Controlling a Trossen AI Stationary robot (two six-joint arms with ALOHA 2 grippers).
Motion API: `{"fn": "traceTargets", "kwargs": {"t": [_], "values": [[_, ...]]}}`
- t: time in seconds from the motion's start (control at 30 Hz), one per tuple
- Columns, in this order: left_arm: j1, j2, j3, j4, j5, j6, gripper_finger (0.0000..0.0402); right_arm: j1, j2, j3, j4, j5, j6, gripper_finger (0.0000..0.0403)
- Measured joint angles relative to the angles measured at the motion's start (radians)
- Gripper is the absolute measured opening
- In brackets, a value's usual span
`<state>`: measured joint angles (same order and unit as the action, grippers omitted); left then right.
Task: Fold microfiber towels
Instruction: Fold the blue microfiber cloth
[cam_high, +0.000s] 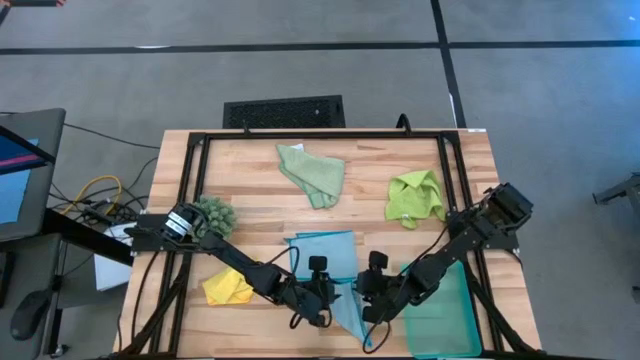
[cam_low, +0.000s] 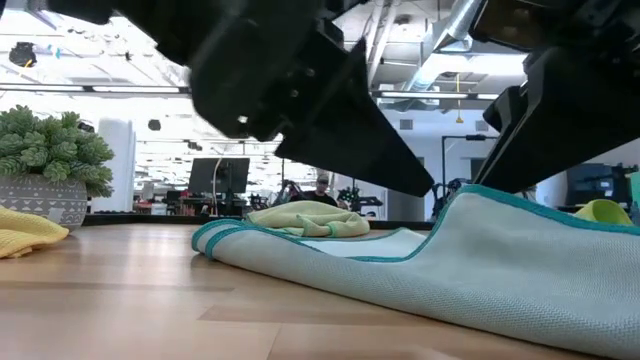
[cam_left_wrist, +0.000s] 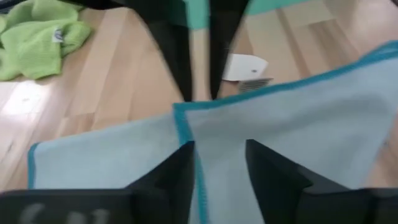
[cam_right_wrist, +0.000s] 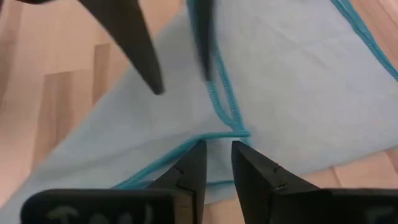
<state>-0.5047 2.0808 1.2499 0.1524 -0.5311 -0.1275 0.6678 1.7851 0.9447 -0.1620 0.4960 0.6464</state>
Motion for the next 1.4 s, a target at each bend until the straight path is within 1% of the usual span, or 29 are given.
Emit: {"fn": "traceTargets", "kwargs": {"t": [0.17, 0.27, 0.37, 0.43, 0.57, 0.6, 0.7, 0.8, 0.9, 1.03, 1.1, 1.27, 1.4], "values": [[0.033, 0.000, 0.000, 0.005, 0.017, -0.016, 0.0196, -0.001, 0.002, 0.000, -0.001, -0.003, -0.001, 0.0097], [0.062, 0.000, 0.000, 0.013, 0.078, -0.016, 0.0215, 0.000, 0.002, 0.000, -0.001, -0.006, -0.002, 0.0097], [0.091, 0.000, 0.000, 0.042, 0.161, -0.006, 0.0225, 0.000, 0.002, 0.000, 0.000, -0.026, -0.016, 0.0097], [0.106, 0.000, 0.000, 0.043, 0.206, 0.020, 0.0228, 0.000, 0.002, 0.000, -0.001, -0.035, -0.019, 0.0097], [0.130, 0.000, 0.000, 0.042, 0.223, 0.072, 0.0228, 0.006, 0.002, 0.000, -0.005, -0.037, -0.019, 0.0097], [0.137, 0.000, 0.000, 0.041, 0.243, 0.081, 0.0229, 0.007, 0.002, 0.000, -0.013, -0.041, -0.018, 0.0097], [0.157, 0.020, 0.000, 0.075, 0.301, 0.082, 0.0229, 0.014, -0.015, 0.000, -0.102, -0.049, 0.071, 0.0097], [0.168, 0.070, -0.001, 0.129, 0.339, 0.078, 0.0229, 0.024, -0.043, 0.000, -0.207, 0.011, 0.161, 0.0097], [0.169, 0.109, -0.002, 0.159, 0.331, 0.069, 0.0229, 0.025, -0.045, -0.001, -0.279, 0.081, 0.221, 0.0097], [0.169, 0.117, 0.001, 0.160, 0.323, 0.049, 0.0229, 0.011, -0.046, -0.031, -0.211, 0.082, 0.210, 0.0097], [0.169, 0.117, 0.001, 0.166, 0.344, 0.045, 0.0229, 0.005, -0.046, -0.046, -0.172, 0.081, 0.194, 0.0097], [0.172, 0.119, 0.000, 0.193, 0.428, 0.043, 0.0229, 0.005, -0.046, -0.050, -0.156, 0.078, 0.188, 0.0097], [0.177, 0.119, 0.000, 0.202, 0.430, 0.028, 0.0229, 0.004, -0.046, -0.050, -0.151, 0.053, 0.184, 0.0097]]}}
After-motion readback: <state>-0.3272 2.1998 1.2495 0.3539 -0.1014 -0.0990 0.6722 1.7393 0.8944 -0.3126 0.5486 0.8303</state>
